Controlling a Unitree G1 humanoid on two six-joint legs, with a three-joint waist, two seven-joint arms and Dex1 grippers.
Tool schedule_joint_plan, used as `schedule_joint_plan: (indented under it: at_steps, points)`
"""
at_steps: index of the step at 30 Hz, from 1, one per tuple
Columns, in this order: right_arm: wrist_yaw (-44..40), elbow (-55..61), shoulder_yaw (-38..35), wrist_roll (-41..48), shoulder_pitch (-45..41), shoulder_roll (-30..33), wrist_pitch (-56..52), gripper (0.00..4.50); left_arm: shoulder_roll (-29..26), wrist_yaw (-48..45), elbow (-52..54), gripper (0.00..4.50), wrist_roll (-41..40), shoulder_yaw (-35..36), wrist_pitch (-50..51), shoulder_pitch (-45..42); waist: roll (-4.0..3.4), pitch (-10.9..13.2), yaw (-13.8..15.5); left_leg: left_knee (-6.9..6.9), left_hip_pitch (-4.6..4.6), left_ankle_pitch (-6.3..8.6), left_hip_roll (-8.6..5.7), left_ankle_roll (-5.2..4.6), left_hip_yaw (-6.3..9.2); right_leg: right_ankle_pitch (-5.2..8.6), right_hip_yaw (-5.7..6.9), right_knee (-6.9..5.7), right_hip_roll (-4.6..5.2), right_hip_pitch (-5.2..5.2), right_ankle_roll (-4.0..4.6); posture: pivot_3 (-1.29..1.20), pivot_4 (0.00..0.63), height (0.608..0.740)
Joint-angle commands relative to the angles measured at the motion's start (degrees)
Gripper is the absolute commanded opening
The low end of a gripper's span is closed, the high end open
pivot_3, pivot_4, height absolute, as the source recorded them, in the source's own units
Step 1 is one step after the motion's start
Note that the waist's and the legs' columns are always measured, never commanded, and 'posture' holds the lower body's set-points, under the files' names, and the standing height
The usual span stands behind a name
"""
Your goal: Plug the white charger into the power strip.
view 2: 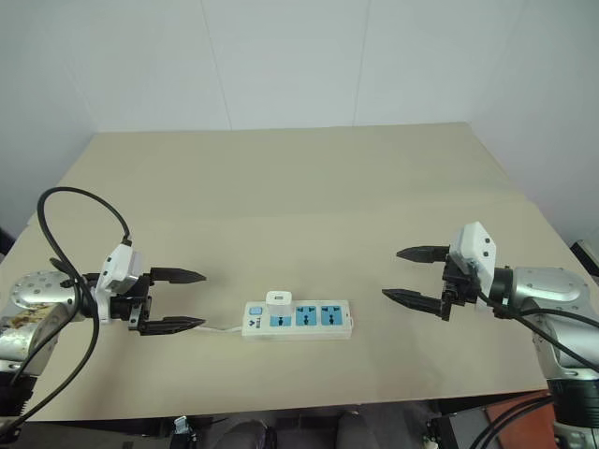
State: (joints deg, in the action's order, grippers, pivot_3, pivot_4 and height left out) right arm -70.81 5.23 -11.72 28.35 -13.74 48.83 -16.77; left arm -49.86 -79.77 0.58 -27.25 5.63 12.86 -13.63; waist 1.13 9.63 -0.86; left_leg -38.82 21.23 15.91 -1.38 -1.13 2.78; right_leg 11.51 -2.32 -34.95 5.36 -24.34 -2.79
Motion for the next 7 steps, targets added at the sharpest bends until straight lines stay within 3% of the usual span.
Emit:
schedule_joint_plan:
  at_steps: [1,7]
  points:
    - [-0.36,1.77,-1.8,1.02,-0.07,1.08,1.01,4.5,-0.12,-0.09,1.47,4.46,-1.13,0.85,0.21,-0.41,0.0,0.0,-0.01,0.0,0.0,0.0,0.0,0.0,0.0,0.0,0.0,-0.01,0.0,0.0,0.0,0.0,0.15,0.74]
    - [-0.23,1.82,-1.77,0.72,0.38,0.99,1.4,4.5,-0.01,0.03,1.49,4.46,-0.97,0.7,0.19,-0.43,0.0,0.0,0.01,0.0,-0.01,0.0,0.0,0.0,0.0,0.0,0.0,-0.01,-0.01,0.0,0.0,0.0,0.15,0.74]
